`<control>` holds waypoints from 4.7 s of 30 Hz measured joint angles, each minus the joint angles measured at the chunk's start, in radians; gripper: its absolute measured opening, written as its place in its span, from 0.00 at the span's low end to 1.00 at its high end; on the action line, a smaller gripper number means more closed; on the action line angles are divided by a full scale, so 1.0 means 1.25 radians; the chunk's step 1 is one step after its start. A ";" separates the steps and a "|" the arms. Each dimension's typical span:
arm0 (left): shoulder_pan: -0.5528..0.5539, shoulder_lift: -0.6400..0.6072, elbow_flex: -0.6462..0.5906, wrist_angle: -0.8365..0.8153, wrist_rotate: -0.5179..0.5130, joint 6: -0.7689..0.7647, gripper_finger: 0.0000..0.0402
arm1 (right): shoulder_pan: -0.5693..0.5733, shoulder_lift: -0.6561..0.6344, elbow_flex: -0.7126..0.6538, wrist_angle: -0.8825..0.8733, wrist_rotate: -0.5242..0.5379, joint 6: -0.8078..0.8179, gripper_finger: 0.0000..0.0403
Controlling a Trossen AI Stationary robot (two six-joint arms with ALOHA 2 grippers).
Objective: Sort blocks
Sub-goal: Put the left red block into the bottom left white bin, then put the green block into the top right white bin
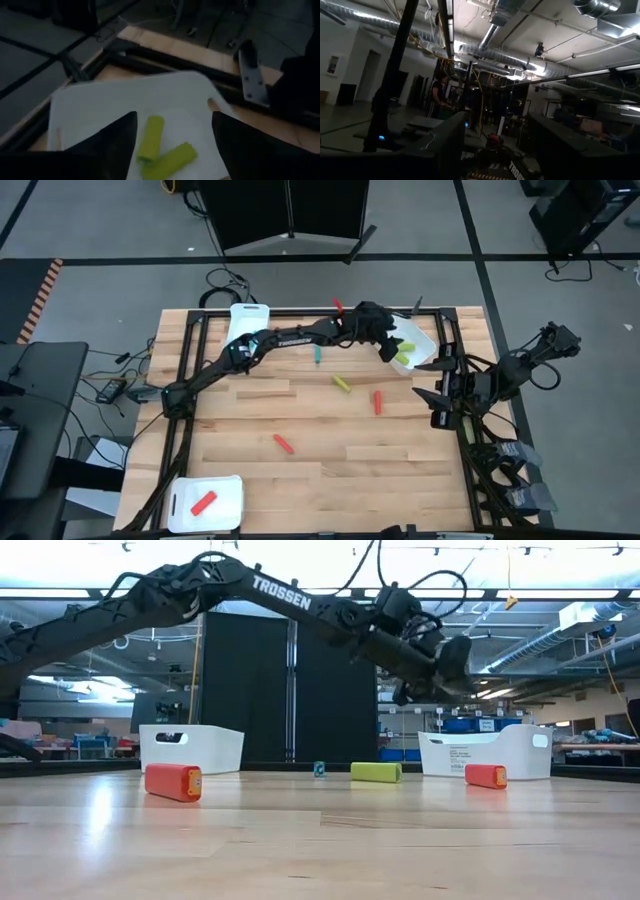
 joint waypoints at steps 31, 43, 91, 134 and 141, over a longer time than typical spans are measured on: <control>-0.130 -0.831 -0.727 0.076 -0.310 0.094 0.26 | -0.065 0.215 0.004 -0.007 0.045 0.236 0.55; -0.289 -1.266 -1.165 0.147 -0.517 -0.051 0.27 | -0.179 0.653 0.180 -0.008 -0.076 0.440 0.55; -0.439 -1.483 -1.362 0.230 -0.568 -0.069 0.27 | -0.187 1.317 0.743 -0.289 -0.145 0.673 0.17; -0.439 -1.517 -1.361 0.287 -0.407 -0.139 0.27 | -0.176 1.609 1.424 -0.405 -0.493 0.418 0.21; -0.439 -1.517 -1.361 0.287 -0.407 -0.138 0.27 | -0.179 1.609 1.424 -0.404 -0.526 0.427 0.28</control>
